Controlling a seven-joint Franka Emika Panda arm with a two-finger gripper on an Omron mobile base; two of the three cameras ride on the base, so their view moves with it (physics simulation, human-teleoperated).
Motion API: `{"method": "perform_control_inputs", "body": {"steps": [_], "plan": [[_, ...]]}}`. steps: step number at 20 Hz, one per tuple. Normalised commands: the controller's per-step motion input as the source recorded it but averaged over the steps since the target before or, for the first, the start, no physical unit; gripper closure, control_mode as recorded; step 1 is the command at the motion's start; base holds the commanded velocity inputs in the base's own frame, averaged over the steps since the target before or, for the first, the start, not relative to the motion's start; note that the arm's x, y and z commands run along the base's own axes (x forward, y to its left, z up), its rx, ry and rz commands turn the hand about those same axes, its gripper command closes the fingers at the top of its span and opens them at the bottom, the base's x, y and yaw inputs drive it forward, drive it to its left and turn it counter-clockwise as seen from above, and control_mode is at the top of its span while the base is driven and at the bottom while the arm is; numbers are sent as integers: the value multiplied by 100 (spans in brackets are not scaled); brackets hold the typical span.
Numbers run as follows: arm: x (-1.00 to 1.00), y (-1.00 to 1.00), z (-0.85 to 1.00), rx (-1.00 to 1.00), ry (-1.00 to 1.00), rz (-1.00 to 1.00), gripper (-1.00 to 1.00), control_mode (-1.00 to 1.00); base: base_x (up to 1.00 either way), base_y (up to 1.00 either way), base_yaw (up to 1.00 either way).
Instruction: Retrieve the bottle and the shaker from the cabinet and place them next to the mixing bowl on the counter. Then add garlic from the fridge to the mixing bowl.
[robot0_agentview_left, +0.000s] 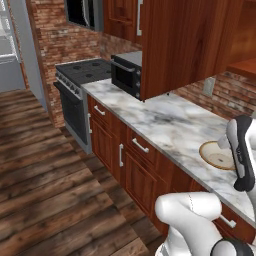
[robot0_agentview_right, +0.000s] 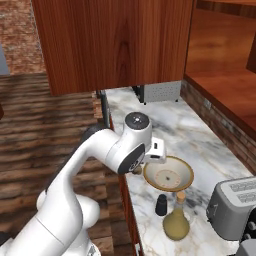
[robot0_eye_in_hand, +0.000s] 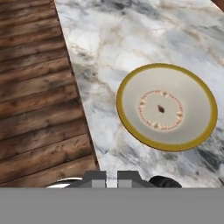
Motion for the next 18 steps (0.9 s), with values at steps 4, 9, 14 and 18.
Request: {"method": "perform_control_inputs", "body": {"steps": [4, 9, 14, 18], "plan": [[31, -18, -16, 0, 0, 0, 100, -100, 0, 0, 0], [26, -17, -18, 0, 0, 0, 100, -100, 0, 0, 0], [19, -18, -25, 0, 0, 0, 100, -100, 0, 0, 0], [19, -18, -24, 0, 0, 0, 100, -100, 0, 0, 0]]}}
